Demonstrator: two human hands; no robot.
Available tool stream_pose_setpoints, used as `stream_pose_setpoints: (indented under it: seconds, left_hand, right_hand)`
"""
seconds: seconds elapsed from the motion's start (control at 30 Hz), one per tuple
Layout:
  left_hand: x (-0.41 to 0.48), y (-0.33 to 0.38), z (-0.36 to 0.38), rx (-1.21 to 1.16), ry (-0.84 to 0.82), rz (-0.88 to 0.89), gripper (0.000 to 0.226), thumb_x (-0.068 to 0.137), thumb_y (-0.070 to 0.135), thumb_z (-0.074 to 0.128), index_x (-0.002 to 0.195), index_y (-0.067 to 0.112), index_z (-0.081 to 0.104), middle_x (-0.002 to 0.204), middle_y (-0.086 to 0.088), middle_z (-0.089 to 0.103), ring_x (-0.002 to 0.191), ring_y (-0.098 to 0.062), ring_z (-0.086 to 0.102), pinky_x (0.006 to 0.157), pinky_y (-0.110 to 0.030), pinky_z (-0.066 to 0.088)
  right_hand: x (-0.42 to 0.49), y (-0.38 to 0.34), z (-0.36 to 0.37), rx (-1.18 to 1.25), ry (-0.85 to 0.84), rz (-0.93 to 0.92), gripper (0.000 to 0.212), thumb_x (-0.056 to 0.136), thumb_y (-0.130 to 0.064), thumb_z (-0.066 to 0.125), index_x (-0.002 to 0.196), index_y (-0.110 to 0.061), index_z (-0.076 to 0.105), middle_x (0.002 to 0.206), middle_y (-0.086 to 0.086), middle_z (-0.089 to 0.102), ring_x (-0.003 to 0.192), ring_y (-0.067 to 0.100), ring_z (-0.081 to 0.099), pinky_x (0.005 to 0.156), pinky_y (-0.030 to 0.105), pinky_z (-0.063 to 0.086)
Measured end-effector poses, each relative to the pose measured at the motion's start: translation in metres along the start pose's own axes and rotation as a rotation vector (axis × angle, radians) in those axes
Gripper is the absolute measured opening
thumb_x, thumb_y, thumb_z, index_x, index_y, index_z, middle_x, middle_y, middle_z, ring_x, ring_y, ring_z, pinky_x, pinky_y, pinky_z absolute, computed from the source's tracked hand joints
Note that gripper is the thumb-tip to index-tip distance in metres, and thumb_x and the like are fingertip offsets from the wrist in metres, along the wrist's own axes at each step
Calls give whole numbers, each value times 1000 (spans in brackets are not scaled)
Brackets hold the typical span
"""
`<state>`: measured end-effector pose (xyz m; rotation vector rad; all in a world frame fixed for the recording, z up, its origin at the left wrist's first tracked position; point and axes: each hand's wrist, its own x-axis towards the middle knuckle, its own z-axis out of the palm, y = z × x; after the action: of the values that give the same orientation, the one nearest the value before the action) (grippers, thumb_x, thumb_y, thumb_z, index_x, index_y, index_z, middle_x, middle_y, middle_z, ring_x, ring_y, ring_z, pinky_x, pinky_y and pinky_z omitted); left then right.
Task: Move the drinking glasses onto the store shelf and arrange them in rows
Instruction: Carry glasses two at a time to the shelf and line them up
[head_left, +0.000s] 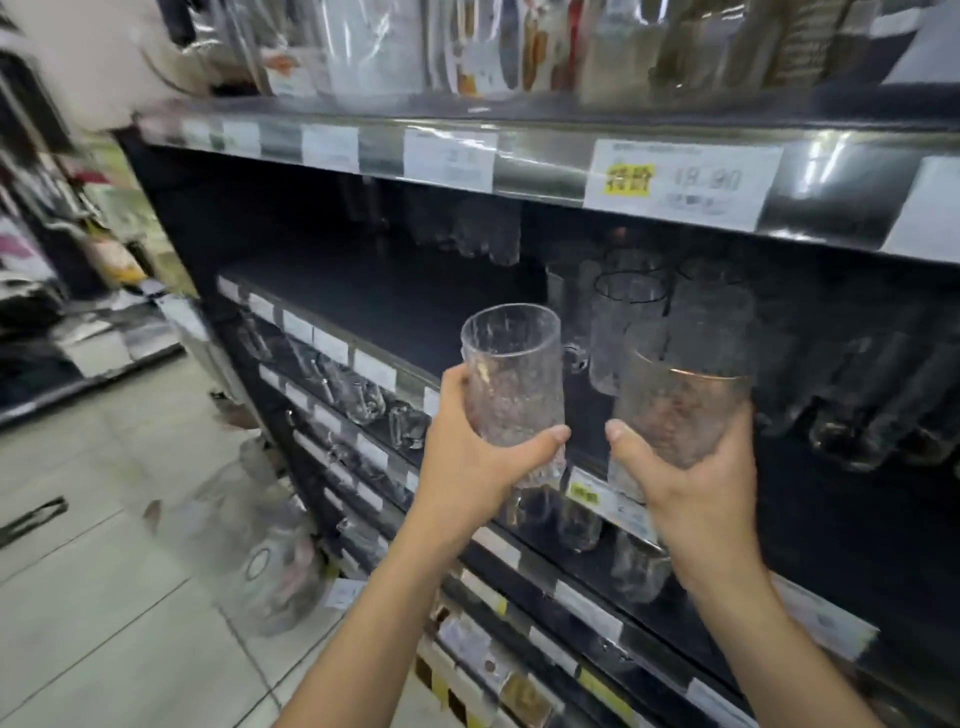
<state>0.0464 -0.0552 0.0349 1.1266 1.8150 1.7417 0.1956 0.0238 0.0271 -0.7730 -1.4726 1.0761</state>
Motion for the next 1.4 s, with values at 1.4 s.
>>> stream_pose_setpoints:
  seconds: [1.4]
  left_hand:
    - [409, -170, -303, 29, -161, 63, 66, 77, 27, 80, 131, 21, 43, 112, 10, 62, 98, 5, 63, 77, -9, 50]
  right_hand:
    - [162, 90, 447, -90, 161, 168, 59, 73, -20, 85, 118, -32, 49, 107, -12, 65, 91, -6, 65, 74, 15, 49]
